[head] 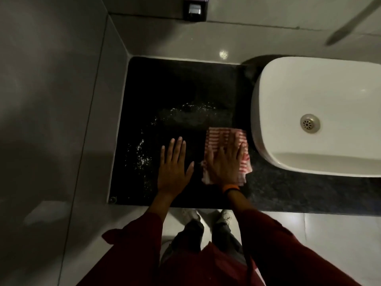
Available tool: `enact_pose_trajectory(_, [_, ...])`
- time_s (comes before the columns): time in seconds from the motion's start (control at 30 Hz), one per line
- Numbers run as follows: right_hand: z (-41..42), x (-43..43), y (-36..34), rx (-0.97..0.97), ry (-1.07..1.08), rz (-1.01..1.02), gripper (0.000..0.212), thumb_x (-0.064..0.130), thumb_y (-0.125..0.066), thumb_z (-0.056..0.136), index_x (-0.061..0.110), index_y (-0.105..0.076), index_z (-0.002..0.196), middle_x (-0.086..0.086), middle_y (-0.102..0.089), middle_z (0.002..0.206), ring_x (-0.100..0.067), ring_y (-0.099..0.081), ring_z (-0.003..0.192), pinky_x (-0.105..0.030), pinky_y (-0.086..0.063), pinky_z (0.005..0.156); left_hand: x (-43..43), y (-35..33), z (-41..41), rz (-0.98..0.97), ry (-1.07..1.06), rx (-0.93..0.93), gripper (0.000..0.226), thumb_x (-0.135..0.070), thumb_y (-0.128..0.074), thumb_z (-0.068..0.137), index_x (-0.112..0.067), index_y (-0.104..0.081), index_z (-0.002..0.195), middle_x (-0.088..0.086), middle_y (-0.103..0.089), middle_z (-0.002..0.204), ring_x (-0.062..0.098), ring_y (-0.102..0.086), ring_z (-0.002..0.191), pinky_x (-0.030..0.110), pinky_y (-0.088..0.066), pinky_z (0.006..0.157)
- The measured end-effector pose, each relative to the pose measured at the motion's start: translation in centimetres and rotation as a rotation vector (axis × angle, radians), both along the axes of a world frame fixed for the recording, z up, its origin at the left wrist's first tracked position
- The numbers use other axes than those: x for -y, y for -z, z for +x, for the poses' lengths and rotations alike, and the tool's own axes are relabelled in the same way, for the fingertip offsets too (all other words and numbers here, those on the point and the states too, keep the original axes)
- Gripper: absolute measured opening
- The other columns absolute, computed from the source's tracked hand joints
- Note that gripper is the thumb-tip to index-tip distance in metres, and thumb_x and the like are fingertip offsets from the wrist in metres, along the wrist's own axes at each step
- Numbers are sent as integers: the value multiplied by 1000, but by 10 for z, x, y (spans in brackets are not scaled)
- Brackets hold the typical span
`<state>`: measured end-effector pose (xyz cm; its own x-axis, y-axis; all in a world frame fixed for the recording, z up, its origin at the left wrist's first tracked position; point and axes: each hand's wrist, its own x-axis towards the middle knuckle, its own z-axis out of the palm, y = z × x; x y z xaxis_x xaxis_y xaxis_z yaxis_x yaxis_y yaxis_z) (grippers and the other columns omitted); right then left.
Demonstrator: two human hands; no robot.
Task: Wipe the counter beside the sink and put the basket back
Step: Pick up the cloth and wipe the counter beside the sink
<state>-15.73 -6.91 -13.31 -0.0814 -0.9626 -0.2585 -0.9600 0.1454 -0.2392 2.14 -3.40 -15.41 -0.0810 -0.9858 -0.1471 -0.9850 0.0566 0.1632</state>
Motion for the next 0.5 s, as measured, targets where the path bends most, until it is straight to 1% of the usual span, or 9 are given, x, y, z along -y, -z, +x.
enact_pose_trajectory(0.07, [3, 25, -1, -41, 28, -46, 72, 48, -38, 102, 12, -15, 159, -22, -7, 167, -41, -6, 155, -58, -2, 126, 2, 1, -1, 3, -2, 17, 76, -60, -21, 101, -12, -5, 159, 7, -3, 170, 25, 1, 157, 52, -9, 127])
enact_pose_trajectory(0.13, [6, 50, -2, -63, 7, -62, 73, 50, -33, 102, 13, -9, 160, -22, -5, 167, -40, -6, 155, -59, -8, 125, 2, 2, -1, -3, 4, 19, 77, -60, -21, 101, -12, -5, 159, 7, -2, 170, 25, 0, 157, 52, -9, 127])
enact_pose_trajectory(0.2, [8, 77, -1, -61, -38, -65, 72, 52, -30, 102, 15, -7, 160, -20, -5, 168, -39, -4, 155, -58, -8, 126, 2, 3, -1, -14, 4, 1, 76, -58, -23, 101, -12, -7, 159, 6, -3, 170, 25, 0, 157, 53, -11, 127])
enact_pose_trajectory(0.27, [17, 105, 0, -56, -97, -74, 70, 51, -29, 102, 15, -11, 160, -18, -6, 168, -38, -4, 156, -58, -5, 126, 2, 4, -1, -26, -4, -11, 75, -57, -23, 101, -12, -7, 159, 6, -2, 170, 25, 0, 157, 53, -13, 126])
enact_pose_trajectory(0.37, [42, 140, 3, -48, -201, -100, 67, 49, -29, 102, 15, -18, 159, -18, -9, 168, -37, -7, 156, -58, -6, 126, 2, 3, -1, -48, -3, -29, 75, -57, -23, 102, -12, -9, 159, 5, -3, 170, 24, -1, 157, 53, -13, 127])
enact_pose_trajectory(0.5, [67, 155, 10, 12, -372, -109, 67, 49, -30, 101, 19, -17, 159, -18, -10, 168, -36, -7, 156, -59, -7, 125, -1, 6, -1, -105, -8, -103, 73, -54, -31, 102, -11, -15, 159, 7, -9, 169, 25, -5, 157, 54, -17, 125])
